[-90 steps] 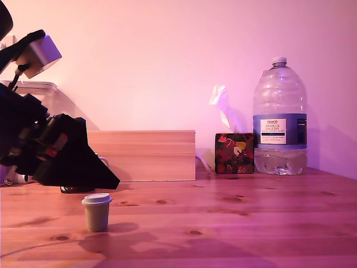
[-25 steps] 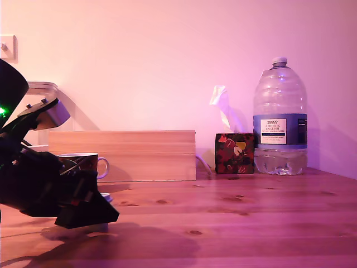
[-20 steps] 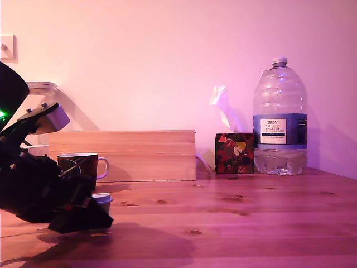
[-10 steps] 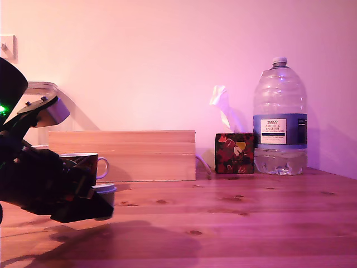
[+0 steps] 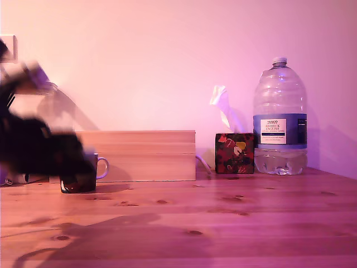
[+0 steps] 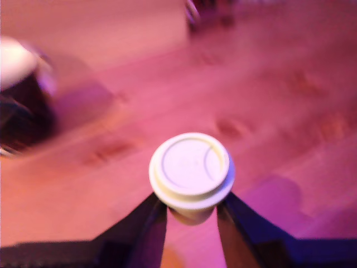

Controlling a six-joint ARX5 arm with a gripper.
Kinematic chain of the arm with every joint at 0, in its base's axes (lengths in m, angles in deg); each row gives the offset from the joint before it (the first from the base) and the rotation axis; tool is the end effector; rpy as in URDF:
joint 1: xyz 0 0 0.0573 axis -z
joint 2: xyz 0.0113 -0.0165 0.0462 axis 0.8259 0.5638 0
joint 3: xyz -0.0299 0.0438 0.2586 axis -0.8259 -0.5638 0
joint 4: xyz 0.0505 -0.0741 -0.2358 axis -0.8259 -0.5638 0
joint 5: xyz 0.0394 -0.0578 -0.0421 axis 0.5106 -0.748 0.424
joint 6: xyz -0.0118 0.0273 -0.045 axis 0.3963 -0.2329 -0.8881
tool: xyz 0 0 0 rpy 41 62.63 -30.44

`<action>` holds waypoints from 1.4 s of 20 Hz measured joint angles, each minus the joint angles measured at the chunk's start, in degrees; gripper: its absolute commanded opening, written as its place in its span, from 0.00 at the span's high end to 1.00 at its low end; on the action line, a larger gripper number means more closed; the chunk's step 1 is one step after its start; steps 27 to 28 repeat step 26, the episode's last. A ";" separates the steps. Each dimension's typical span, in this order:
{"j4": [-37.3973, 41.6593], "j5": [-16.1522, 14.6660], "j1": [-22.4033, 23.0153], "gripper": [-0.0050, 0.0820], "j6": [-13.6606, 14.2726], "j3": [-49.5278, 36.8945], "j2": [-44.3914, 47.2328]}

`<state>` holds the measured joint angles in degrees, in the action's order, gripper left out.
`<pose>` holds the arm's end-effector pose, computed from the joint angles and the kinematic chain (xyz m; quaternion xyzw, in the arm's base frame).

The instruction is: Pick up the coffee capsules from the table one by one and drop them inside the nearest coffee cup

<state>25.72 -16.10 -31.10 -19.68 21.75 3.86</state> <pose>0.2102 -0.0989 0.1331 0.0202 0.1851 -0.2469 0.9510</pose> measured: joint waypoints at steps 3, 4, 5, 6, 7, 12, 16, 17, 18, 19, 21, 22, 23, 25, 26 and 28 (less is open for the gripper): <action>-5.31 -0.04 -2.99 0.85 0.00 0.04 -5.99; -7.02 0.00 -4.26 0.85 0.00 0.04 -7.76; -8.63 0.00 -5.62 0.85 0.00 0.04 -9.53; -10.16 0.00 -6.86 0.85 0.00 0.04 -11.23; -11.41 0.00 -8.02 0.85 0.00 0.04 -12.72; -15.39 0.00 -12.11 0.85 0.00 0.04 -17.66; -22.16 0.09 -13.60 0.85 -0.02 3.74 -18.03; -24.02 0.31 -13.84 0.85 -0.02 6.05 -18.03; -25.64 0.35 -14.08 0.85 -0.02 8.87 -18.03; -27.41 0.37 -14.29 0.85 -0.02 11.82 -18.03; -32.35 0.42 -14.29 0.85 -0.02 17.27 -18.05; -35.08 0.44 -14.29 0.85 -0.20 19.23 -18.03; -37.38 0.44 -14.38 0.85 -0.20 20.68 -18.01; -40.22 0.52 -14.53 0.85 -1.07 22.56 -17.51; -41.03 0.59 -14.53 0.85 -1.09 23.32 -16.83; -41.03 0.59 -14.53 0.85 -1.09 23.32 -16.83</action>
